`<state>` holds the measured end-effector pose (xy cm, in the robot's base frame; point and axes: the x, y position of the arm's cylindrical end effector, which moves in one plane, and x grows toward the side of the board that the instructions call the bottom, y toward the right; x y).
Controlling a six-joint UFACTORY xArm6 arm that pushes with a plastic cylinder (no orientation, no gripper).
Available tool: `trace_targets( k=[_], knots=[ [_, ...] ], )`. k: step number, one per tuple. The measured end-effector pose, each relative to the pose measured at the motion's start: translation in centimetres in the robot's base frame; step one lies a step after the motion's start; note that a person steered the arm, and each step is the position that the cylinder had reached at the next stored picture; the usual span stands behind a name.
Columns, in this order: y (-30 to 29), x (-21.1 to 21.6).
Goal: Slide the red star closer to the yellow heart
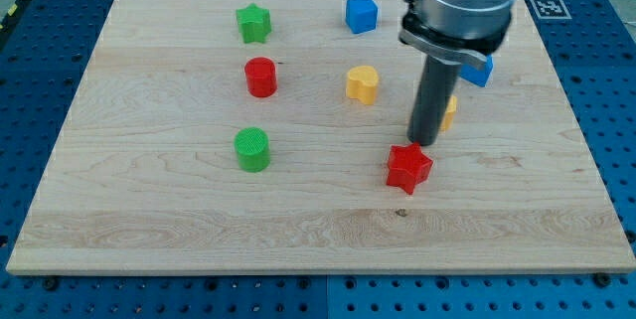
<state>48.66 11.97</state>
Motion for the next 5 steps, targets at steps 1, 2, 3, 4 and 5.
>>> trace_targets(
  k=[1,2,3,4,5],
  knots=[
    [2.8,1.9],
    [4.6,4.6],
    [4.8,6.2],
    [2.9,6.3],
    [-1.3,6.3]
  ],
)
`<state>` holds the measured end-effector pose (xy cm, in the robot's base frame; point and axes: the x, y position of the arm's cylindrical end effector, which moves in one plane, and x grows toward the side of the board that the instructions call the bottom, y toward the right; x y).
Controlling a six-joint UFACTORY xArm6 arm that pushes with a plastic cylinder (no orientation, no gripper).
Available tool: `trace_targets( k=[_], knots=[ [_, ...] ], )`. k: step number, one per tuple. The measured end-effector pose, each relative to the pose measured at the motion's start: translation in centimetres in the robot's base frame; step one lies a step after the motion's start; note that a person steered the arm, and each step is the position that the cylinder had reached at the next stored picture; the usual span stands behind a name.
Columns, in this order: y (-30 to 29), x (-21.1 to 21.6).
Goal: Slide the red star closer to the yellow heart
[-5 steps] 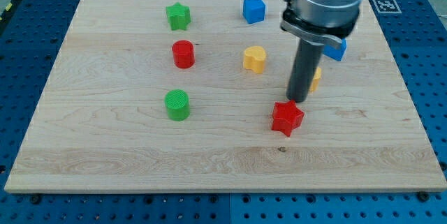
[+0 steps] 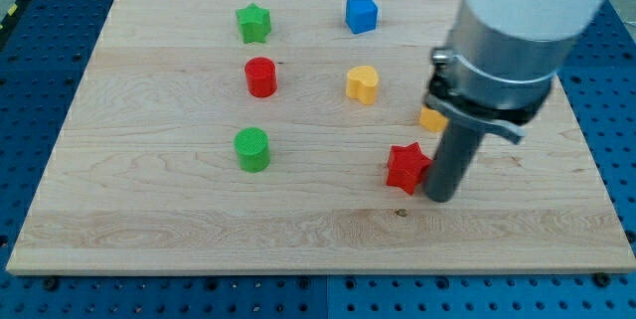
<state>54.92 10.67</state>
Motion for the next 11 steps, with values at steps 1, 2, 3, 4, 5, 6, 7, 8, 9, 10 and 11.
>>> trace_targets(
  k=[1,2,3,4,5,6,7,8,9,10,11],
  knots=[
    [-1.5,-0.6],
    [-2.6,-2.3],
    [-4.4,-4.0],
    [-5.1,-4.5],
    [-3.4,-5.7],
    [-3.2,-7.4],
    [-3.4,-7.8],
    [-3.7,-10.4],
    [-3.8,-10.5],
    [-3.8,-8.8],
    [-3.9,-8.5]
  ],
)
